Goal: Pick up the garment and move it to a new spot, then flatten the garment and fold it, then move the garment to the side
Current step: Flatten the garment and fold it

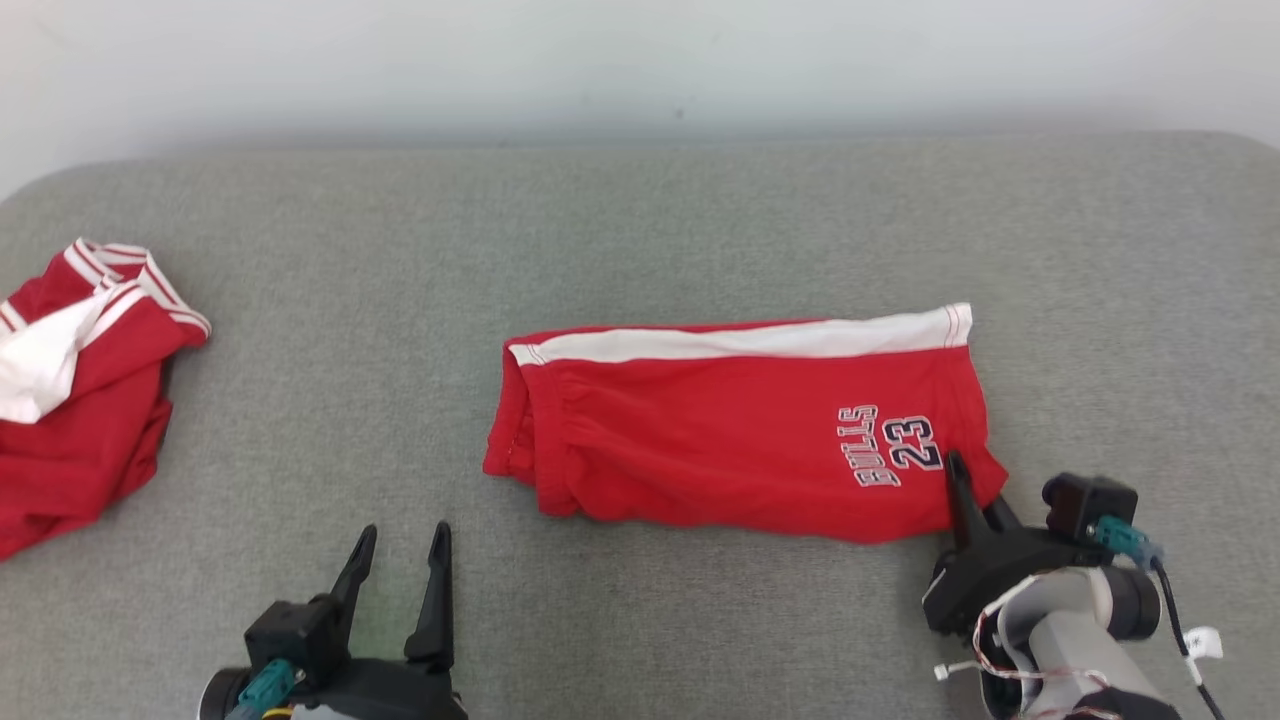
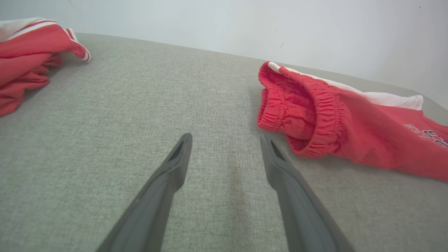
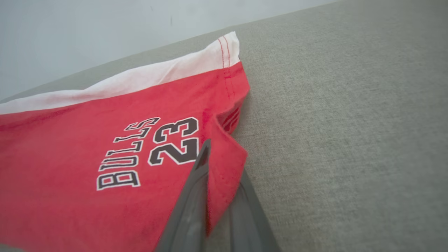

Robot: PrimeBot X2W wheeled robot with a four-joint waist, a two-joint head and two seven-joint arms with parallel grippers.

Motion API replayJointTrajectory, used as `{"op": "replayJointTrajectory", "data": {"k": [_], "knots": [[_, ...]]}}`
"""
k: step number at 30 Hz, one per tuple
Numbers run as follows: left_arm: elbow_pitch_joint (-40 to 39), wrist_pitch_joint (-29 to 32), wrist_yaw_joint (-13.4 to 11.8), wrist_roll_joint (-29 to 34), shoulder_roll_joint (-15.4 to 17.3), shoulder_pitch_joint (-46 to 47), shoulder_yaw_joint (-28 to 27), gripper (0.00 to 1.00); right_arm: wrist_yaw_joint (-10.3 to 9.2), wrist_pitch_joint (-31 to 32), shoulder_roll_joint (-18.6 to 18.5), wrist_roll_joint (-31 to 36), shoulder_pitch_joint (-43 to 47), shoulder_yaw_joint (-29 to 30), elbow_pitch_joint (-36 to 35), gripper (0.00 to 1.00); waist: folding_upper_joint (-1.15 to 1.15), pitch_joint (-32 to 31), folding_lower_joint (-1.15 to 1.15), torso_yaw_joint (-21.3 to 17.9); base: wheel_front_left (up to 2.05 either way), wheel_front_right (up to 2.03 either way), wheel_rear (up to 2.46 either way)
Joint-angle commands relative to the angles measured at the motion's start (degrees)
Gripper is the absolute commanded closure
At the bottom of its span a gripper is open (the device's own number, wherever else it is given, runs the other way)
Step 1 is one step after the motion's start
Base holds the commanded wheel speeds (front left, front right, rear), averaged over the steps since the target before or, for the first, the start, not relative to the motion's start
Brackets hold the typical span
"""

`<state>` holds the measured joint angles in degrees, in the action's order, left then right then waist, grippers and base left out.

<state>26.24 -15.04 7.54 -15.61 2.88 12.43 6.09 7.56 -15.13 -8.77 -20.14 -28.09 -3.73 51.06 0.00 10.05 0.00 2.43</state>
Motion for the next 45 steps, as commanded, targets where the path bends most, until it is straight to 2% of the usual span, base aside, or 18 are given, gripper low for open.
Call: {"op": "replayJointTrajectory", "data": {"k": [1,11,19,25,35,39,45], "knots": [[0.1,-0.2,-0.1,0.8,0.0,-1.2,-0.6,0.00,-0.16,0.0,0.5,0.0,1.6,0.4,-0.5,1.00,0.00,-2.4,0.00,-2.2,0.00,0.00,0.00],[-0.2,-0.2,-0.1,1.1,0.0,-5.5,-2.6,0.00,-0.16,0.0,0.8,1.1,5.9,1.3,-2.5,1.00,0.00,-4.7,0.00,-4.0,0.00,0.00,0.00],[-0.6,-0.2,-0.1,1.0,0.0,-4.7,-2.1,0.00,-0.16,0.0,0.7,2.2,4.5,0.7,-4.0,1.00,0.00,-4.3,0.00,-3.1,0.00,0.00,0.00],[-0.3,-0.2,-0.1,0.3,0.0,-5.4,-1.9,0.00,-0.16,0.0,1.7,2.0,4.0,-1.3,-8.3,1.00,0.00,-4.1,0.00,-2.1,0.00,0.00,0.00],[0.3,-0.2,-0.1,0.0,0.0,-6.1,-1.3,0.00,-0.16,0.0,3.5,0.6,2.4,-14.4,-16.4,1.00,0.00,-4.3,0.00,0.0,0.00,0.00,0.00],[0.4,-0.2,-0.1,-0.2,0.0,-5.4,-0.3,0.00,-0.16,0.0,4.2,-1.1,1.6,-20.8,-15.7,1.00,0.00,-4.2,0.00,1.6,0.00,0.00,0.00],[0.4,-0.2,-0.1,-0.3,0.0,-4.8,0.3,0.00,-0.16,0.0,5.2,-2.9,-0.8,-26.5,-13.7,1.00,0.00,-3.5,0.00,3.8,0.00,0.00,0.00]]}}
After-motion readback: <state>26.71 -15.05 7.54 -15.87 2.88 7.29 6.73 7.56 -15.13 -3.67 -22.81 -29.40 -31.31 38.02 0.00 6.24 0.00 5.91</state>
